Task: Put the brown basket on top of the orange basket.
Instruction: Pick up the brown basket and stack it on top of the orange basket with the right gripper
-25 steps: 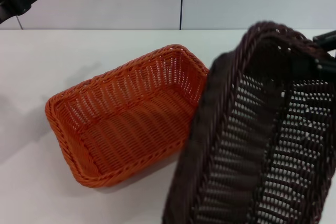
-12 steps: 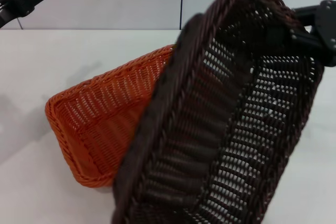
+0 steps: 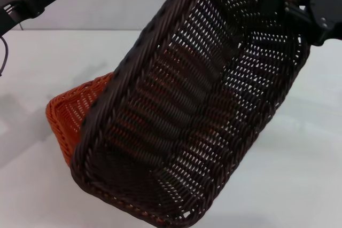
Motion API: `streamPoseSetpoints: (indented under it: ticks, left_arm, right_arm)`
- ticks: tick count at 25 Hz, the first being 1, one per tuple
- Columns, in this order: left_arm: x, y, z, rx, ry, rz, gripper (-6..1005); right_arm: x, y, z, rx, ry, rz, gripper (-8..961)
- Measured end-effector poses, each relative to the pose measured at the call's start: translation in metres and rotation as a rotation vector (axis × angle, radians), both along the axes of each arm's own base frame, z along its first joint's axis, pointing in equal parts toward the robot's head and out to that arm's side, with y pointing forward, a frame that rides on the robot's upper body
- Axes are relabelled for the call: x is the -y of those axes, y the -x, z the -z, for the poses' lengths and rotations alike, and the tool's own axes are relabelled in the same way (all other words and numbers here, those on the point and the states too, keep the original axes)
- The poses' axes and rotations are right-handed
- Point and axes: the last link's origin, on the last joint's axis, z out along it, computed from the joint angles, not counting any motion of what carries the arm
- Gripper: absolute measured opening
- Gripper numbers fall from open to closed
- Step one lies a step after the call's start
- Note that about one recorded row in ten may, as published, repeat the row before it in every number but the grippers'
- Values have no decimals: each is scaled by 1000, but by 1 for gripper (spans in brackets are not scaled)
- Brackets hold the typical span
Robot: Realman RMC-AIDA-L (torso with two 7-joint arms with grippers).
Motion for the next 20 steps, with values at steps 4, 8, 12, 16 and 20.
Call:
streamPoseSetpoints:
  ticks: [4,8,12,16,20]
  left_arm:
    - [-1,0,2,1,1,-2,827]
    - [-2,1,2,1,-2,-3,827]
    - [-2,2,3,-4,-6,-3,827]
    - [-3,2,3,-5,-7,-5,827]
    - [-4,2,3,-6,-8,-6,827]
  right_arm:
    - [-1,-5,9,-22,-13,22,166]
    - [0,-7,17,-42,-17,33,166]
    - [3,-10,23,-65,-38,48,166]
    - [6,-14,29,-74,-48,64,165]
    - [10,-18,36,-99,-61,84,165]
